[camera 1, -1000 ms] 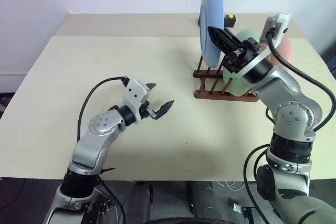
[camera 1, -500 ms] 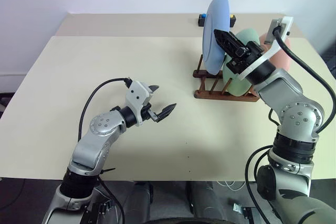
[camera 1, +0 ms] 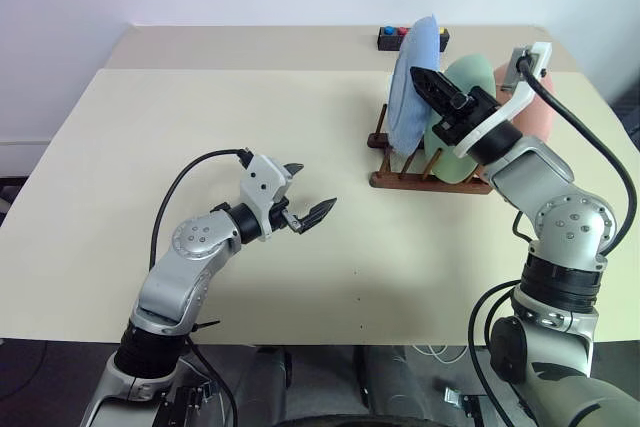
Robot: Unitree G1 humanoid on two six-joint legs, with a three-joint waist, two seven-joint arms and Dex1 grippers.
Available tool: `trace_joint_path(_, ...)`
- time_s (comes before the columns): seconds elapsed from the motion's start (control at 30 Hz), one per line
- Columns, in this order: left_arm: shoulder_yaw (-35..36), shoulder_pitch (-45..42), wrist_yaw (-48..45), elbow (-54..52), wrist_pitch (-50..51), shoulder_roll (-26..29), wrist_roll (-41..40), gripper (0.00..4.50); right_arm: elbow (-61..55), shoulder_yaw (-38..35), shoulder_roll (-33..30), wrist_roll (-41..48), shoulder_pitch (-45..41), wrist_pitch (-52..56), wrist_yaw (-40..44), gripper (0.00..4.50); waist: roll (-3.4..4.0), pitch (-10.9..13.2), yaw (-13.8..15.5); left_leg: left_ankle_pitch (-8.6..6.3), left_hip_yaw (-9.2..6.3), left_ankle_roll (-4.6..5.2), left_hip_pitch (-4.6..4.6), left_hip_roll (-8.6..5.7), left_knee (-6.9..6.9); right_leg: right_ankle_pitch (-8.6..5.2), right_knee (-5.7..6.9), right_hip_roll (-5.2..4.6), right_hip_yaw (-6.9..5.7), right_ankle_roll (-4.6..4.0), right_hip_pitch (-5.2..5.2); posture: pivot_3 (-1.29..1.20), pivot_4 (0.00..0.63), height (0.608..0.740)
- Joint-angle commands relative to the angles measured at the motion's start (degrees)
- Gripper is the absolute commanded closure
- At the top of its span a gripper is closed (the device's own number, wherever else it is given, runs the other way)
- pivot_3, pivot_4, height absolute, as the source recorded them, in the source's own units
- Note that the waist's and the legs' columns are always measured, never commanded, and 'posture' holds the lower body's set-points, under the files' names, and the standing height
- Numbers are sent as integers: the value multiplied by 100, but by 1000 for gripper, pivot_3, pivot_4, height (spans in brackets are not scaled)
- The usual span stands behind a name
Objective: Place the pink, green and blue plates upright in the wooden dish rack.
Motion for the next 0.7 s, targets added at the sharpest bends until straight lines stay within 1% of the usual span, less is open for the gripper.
trace_joint_path(0.03,12,-33,-6,-233,-57,15,2,0,-127,-99,-57,132,-39,-47,-20,2061,0,0,-1,0,0,0,0,0,0,0,0,0,0,0,0,0,150,734)
trace_joint_path(0.07,10,-34,-6,-231,-58,16,3,0,-131,-94,-60,132,-40,-50,-25,1639,0,0,0,0,0,0,0,0,0,0,0,0,0,0,0,0,150,734)
trace_joint_path(0.13,3,-27,-4,-226,-70,11,10,0,-158,-78,-74,89,-36,-86,-25,535,0,0,0,0,0,0,0,0,0,0,-1,0,0,0,0,0,150,734)
trace_joint_path(0.17,0,-26,-4,-222,-74,7,11,0,-171,-74,-83,69,-47,-106,-29,129,0,0,0,0,0,0,0,0,0,0,-1,0,0,0,0,0,150,734)
trace_joint_path(0.37,-5,-32,8,-213,-75,-7,20,0,-198,-61,-149,23,-128,-195,4,129,0,0,0,0,0,0,0,0,-1,0,-1,0,0,0,0,0,150,734)
trace_joint_path(0.5,-2,-36,14,-200,-85,-13,33,0,-239,51,-266,-162,-181,-279,130,129,0,0,1,0,0,0,-1,0,0,0,-2,0,0,0,0,0,150,734)
trace_joint_path(0.63,15,-42,24,-196,-85,-33,44,0,-330,149,-467,-396,-243,-402,348,129,1,0,1,0,0,0,-1,0,-1,-1,-2,0,0,0,0,0,150,734)
trace_joint_path(0.7,22,-32,35,-198,-93,-39,50,0,-451,273,-700,-699,-242,-550,584,129,1,1,2,0,0,0,-1,0,-2,-1,-4,0,0,0,0,0,150,734)
